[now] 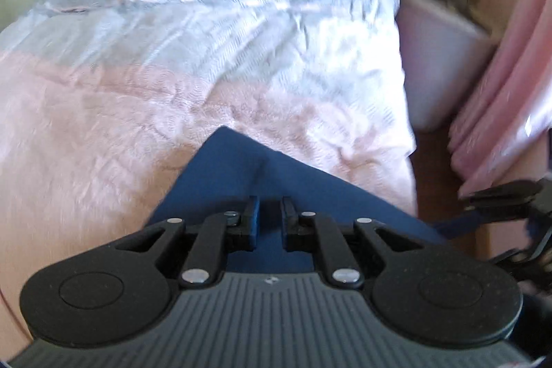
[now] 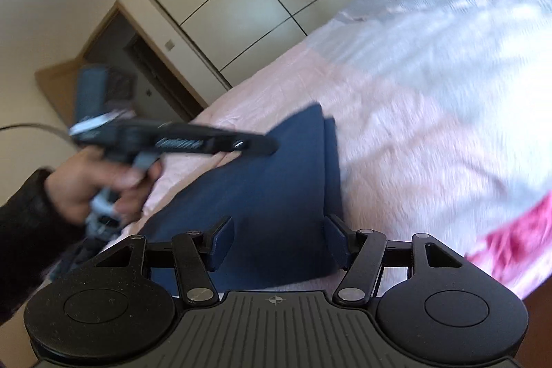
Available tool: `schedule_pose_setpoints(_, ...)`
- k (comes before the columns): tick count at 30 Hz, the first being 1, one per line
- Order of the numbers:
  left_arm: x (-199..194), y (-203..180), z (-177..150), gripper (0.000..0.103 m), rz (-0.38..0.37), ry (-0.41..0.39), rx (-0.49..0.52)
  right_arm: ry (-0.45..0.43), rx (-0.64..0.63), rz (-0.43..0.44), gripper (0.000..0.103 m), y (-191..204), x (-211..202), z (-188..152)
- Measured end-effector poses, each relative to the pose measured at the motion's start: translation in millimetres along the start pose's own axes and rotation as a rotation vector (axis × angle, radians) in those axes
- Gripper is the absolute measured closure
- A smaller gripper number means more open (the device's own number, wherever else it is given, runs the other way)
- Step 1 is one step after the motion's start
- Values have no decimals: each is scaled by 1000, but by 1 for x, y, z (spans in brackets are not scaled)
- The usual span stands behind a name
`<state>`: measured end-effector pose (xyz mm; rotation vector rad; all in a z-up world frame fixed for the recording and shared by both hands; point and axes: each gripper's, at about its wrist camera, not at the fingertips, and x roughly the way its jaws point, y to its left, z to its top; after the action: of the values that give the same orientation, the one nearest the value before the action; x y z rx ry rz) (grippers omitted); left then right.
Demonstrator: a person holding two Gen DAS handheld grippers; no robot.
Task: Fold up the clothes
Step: 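Grasp the folded navy sweatshirt edge with the left gripper while the right gripper grasps beside it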
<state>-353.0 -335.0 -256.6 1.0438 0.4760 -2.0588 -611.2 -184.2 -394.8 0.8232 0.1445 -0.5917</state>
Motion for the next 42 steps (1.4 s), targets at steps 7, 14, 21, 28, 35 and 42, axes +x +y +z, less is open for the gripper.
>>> schedule_pose_setpoints(7, 26, -1, -5, 92, 18, 55, 41, 59, 64, -20, 53, -11, 0, -4)
schedule_pose_setpoints(14, 25, 2, -5, 92, 20, 43, 19, 70, 65, -27, 53, -10, -3, -11)
schedule_pose_setpoints(21, 13, -3, -7, 92, 60, 26, -6, -3, -64, -40, 53, 20, -15, -4)
schedule_pose_setpoints(28, 8, -8, -13, 92, 86, 19, -11, 57, -166, -49, 53, 38, 0, -8)
schedule_pose_setpoints(35, 11, -8, -15, 92, 86, 8, -7, 132, -185, -83, 53, 34, 14, -20)
schedule_pose_setpoints(42, 0, -9, -21, 92, 104, -18, -14, 185, -237, -119, 53, 43, 6, -24)
